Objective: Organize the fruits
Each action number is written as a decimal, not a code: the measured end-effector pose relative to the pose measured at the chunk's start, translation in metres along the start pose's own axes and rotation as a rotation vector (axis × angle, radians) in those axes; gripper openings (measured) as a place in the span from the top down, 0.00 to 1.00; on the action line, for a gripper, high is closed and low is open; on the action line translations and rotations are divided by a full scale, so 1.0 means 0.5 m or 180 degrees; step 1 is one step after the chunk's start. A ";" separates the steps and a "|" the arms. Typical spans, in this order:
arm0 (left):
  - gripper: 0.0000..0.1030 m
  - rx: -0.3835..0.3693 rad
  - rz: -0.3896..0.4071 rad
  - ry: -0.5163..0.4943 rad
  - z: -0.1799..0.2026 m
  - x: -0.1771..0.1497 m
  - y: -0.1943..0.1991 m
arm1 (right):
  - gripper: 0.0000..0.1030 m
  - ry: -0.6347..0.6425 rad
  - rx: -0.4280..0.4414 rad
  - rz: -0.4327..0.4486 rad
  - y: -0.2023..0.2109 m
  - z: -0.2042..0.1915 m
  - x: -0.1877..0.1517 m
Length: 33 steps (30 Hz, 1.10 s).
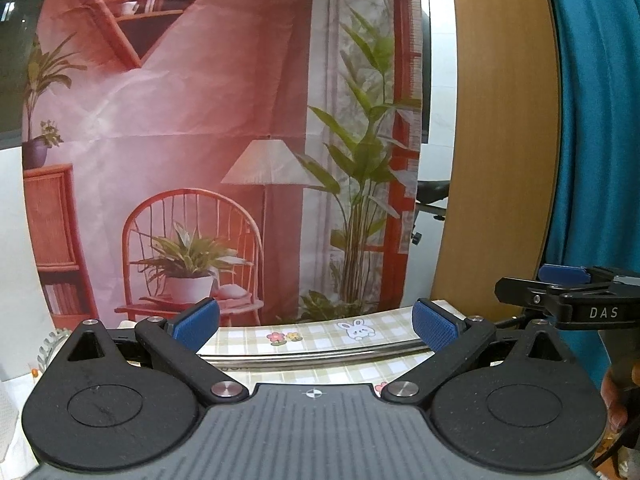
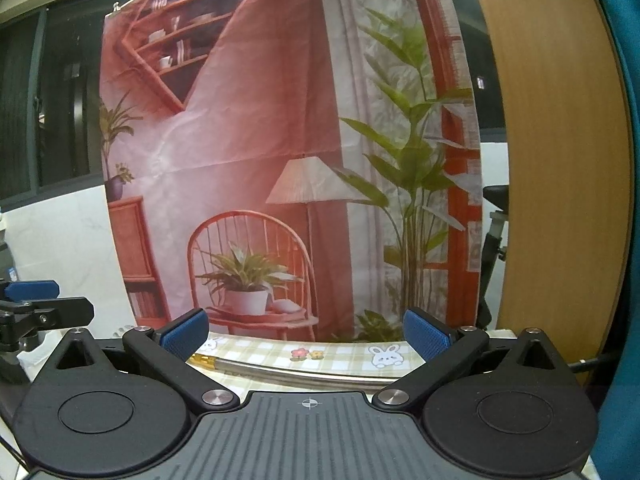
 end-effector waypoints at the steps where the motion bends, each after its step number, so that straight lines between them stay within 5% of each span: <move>1: 0.00 0.0002 -0.0010 0.0005 0.000 0.000 0.000 | 0.00 0.0000 0.0000 0.0001 0.000 0.000 0.000; 18: 0.00 0.0224 -0.0096 -0.0147 0.009 -0.002 0.010 | 0.00 -0.0001 0.0002 -0.0003 0.005 0.003 0.005; 33: 0.00 0.0179 -0.0106 -0.0113 0.005 -0.004 0.012 | 0.00 -0.0004 0.0002 -0.0005 0.006 0.003 0.005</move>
Point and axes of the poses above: each gripper's, at about its wrist camera, not at the fingertips, and y roughly against the way its jaws point, z to its right, x to its top, the point moved 4 cm from there along -y, roughly the way its jaws point, and after that the axes turned 14 degrees about -y, right-handed, at the moved point
